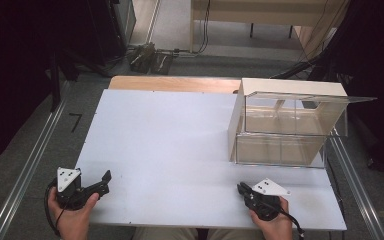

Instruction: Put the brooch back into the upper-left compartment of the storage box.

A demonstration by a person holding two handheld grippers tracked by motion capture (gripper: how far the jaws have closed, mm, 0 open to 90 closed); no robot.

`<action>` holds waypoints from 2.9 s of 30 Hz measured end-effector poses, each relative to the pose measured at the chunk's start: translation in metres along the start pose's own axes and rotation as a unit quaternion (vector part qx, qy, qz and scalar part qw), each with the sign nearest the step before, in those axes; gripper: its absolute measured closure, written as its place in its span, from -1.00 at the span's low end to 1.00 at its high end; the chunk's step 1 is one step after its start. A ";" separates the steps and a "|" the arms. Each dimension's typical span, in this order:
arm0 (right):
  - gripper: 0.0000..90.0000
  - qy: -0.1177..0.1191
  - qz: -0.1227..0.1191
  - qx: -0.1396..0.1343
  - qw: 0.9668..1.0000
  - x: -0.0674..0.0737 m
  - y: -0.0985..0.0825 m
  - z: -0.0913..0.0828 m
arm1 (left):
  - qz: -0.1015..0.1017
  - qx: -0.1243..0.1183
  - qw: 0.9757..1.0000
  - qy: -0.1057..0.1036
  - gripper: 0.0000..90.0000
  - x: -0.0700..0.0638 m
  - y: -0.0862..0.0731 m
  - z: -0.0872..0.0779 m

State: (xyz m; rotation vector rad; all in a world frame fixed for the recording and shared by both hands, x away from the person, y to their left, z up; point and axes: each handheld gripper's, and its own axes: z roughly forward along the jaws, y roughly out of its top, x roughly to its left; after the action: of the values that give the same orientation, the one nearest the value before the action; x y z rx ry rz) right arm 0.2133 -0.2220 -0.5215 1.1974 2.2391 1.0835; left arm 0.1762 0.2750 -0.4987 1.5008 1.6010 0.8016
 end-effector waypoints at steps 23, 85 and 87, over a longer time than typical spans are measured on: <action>0.93 0.001 0.005 -0.007 1.000 -0.002 0.001 -0.006 | -0.002 0.000 1.000 0.000 -0.94 0.001 0.000 0.000; 0.93 0.014 0.008 -0.088 0.996 -0.001 0.018 -0.046 | -0.004 -0.001 1.000 0.002 -0.94 0.001 0.000 0.000; 0.93 0.012 0.004 -0.090 0.996 -0.002 0.019 -0.046 | -0.003 -0.001 1.000 0.002 -0.94 0.001 0.000 0.000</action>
State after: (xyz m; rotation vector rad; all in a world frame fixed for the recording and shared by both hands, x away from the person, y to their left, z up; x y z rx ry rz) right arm 0.1951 -0.2378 -0.4776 1.1235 2.1031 1.2790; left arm 0.1758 0.2757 -0.4989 1.4924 1.6078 0.8030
